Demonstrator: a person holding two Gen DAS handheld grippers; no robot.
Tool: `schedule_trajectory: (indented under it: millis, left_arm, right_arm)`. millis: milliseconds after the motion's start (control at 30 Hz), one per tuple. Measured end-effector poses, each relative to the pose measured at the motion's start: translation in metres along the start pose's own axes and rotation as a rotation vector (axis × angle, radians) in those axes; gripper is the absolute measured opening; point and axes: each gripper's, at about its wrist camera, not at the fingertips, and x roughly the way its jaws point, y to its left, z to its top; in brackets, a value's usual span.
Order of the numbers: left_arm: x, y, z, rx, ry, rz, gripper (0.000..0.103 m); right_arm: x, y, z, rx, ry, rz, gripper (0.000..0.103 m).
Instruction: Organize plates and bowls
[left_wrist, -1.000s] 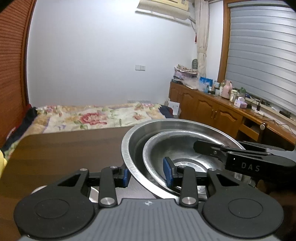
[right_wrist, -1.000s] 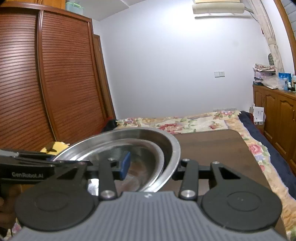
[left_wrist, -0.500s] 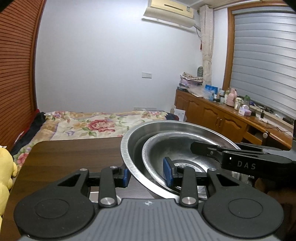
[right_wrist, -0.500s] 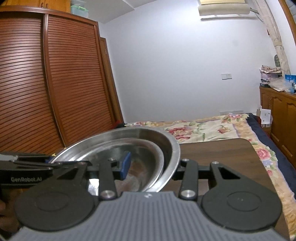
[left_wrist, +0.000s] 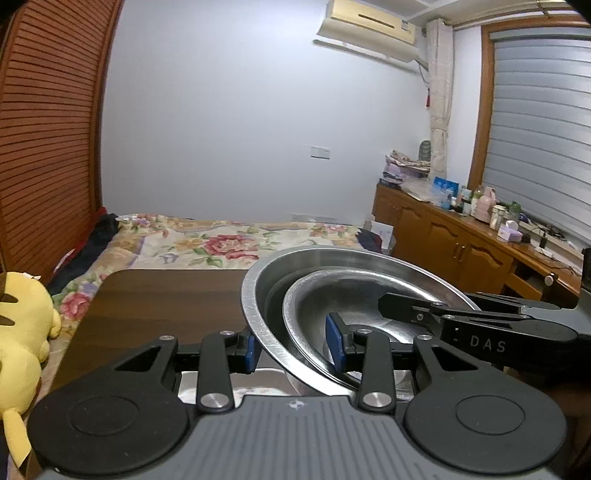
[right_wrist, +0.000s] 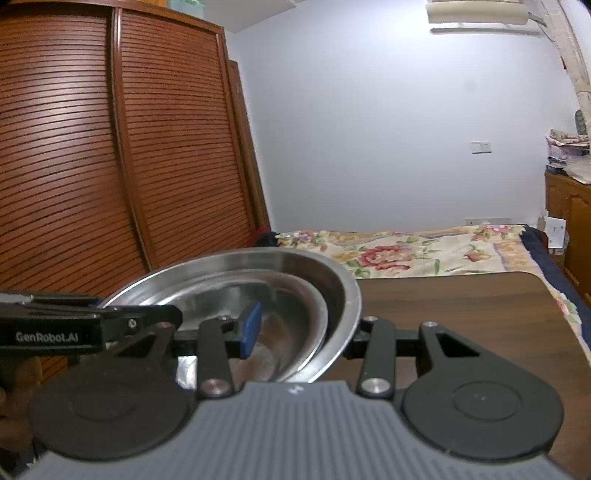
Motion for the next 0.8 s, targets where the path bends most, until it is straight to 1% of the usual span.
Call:
schedule_trajectory:
  millis: [200,433,600,800]
  left_arm:
    - [-0.006,0.022,-0.007,-0.027,0.009,0.032,0.038]
    - [-0.004,0.045,-0.024,-0.057,0.038,0.067,0.038]
    - [0.002,0.056,-0.039,-0.085,0.073,0.083,0.038]
    - [0.011,0.064,-0.050,-0.085,0.115,0.095,0.038]
  right_arm:
    - [0.011,0.014,-0.001,-0.009,0.020,0.037,0.044]
    - [0.026,0.029,-0.013,-0.016,0.054,0.068,0.044]
    - [0.036,0.036,-0.026,-0.029,0.089,0.079,0.044]
    - [0.046,0.041,-0.036,-0.035,0.122,0.079,0.044]
